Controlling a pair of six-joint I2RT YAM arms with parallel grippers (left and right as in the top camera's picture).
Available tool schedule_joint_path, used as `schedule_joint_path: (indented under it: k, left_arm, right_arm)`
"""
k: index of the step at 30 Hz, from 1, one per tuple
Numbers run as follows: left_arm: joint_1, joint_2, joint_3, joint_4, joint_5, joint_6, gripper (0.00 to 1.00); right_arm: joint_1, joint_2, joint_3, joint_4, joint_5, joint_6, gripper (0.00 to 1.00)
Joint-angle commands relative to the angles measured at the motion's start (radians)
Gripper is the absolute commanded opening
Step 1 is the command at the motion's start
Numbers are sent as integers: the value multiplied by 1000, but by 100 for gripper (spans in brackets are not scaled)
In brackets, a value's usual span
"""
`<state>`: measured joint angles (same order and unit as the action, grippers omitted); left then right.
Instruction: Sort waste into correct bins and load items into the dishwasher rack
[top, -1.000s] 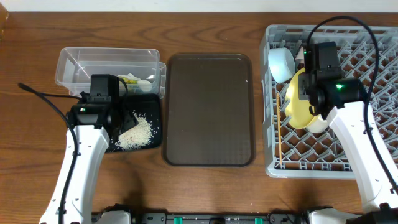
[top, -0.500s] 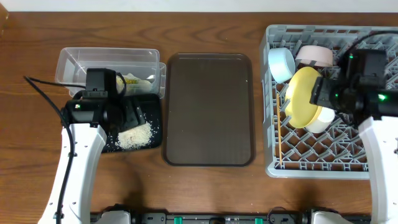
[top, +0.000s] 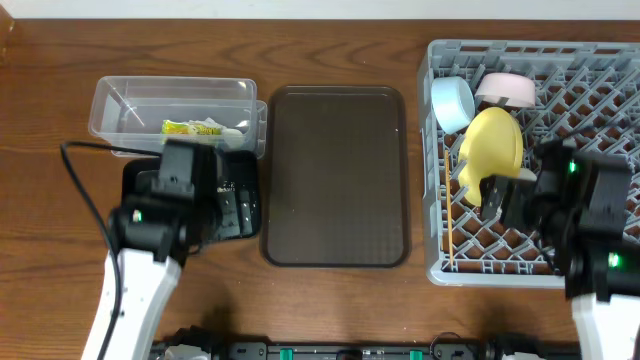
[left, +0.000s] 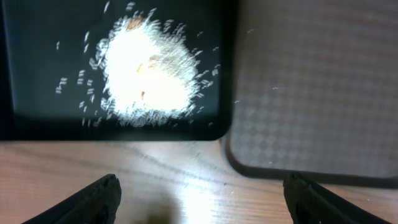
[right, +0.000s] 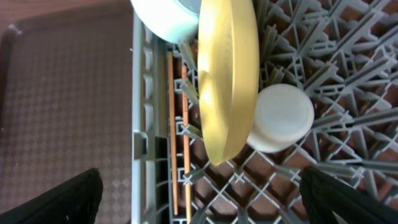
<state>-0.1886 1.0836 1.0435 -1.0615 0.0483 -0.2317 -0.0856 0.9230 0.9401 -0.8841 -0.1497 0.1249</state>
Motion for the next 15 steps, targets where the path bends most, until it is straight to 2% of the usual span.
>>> schedule_joint_path:
  k: [1,3,5,15]
  left_arm:
    - [-77,-109,-41,31,-87,-18,86]
    - [-111,-165,-62,59,-121,-29,86]
    - [-126,-209,-78,86,-139,-28,93]
    - [-127,-228,-78,98,-139,-28,94]
  right_arm:
    - [-5,-126,-89,28,-4,-6,99]
    - [-5,-178,-127,40,-2,-7,99]
    - [-5,-217,-154,38,4,-7,99]
    - [-5,-232,-165,-11,3,-6,99]
